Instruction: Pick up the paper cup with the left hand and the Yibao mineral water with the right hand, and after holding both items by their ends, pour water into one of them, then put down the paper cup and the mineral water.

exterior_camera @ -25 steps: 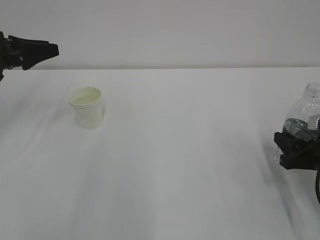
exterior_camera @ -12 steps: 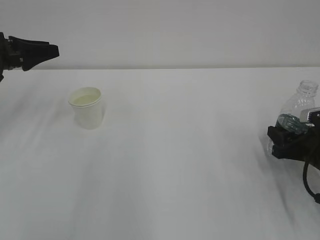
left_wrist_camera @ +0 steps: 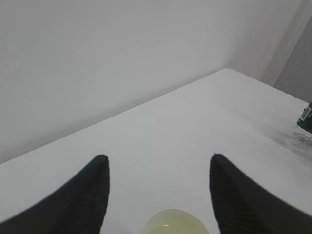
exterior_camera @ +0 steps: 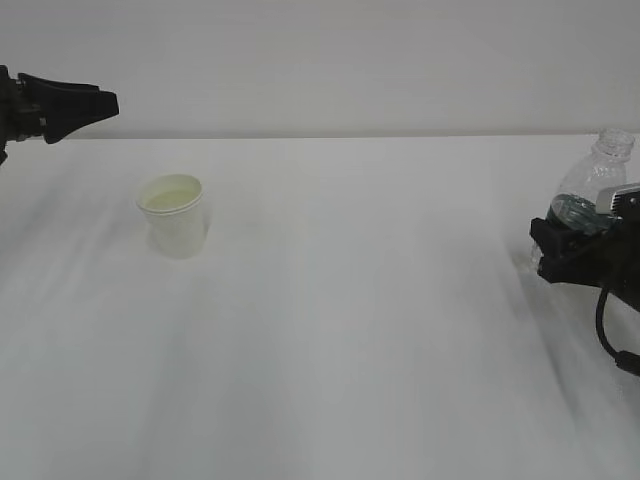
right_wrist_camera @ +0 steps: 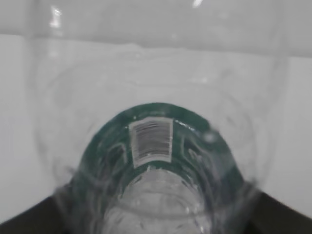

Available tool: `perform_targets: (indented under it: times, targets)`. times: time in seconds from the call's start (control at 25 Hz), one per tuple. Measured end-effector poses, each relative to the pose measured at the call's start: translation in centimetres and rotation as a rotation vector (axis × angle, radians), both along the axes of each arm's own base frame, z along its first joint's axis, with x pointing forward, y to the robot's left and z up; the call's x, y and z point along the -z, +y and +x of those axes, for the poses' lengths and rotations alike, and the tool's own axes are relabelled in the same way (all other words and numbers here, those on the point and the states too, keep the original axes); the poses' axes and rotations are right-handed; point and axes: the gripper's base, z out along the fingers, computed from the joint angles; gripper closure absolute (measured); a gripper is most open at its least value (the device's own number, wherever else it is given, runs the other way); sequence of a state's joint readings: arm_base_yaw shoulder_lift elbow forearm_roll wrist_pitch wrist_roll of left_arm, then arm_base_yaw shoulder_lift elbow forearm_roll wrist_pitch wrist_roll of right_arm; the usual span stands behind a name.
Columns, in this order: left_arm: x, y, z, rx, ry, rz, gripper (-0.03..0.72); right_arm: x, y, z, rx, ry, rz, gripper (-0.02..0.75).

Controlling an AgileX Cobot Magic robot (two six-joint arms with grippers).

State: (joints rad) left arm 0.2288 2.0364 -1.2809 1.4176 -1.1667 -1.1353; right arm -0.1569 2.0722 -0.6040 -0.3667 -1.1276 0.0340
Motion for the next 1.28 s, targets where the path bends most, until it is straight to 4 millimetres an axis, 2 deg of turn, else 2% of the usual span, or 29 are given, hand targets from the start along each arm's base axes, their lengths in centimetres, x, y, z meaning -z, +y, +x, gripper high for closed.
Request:
perform_targets:
  times: [0.24,0.44,0.56,1.28]
  targets:
    - [0.0,0.0,0.0,0.001,-0.001,0.002,0.221,-0.2,-0.1,0.6,-0.002,-0.019,-0.003,0.312]
    - [0.0,0.0,0.0,0.003,-0.004,0.006,0.226,1.6,-0.1,0.8,0.000,0.024,0.011,0.312]
    - [0.0,0.0,0.0,0.005,-0.005,0.009,0.238,2.0,-0.1,1.0,0.002,0.031,0.020,0.312]
    - [0.1,0.0,-0.1,0.008,-0.005,0.014,0.250,1.8,-0.2,1.7,-0.013,0.003,-0.018,0.312]
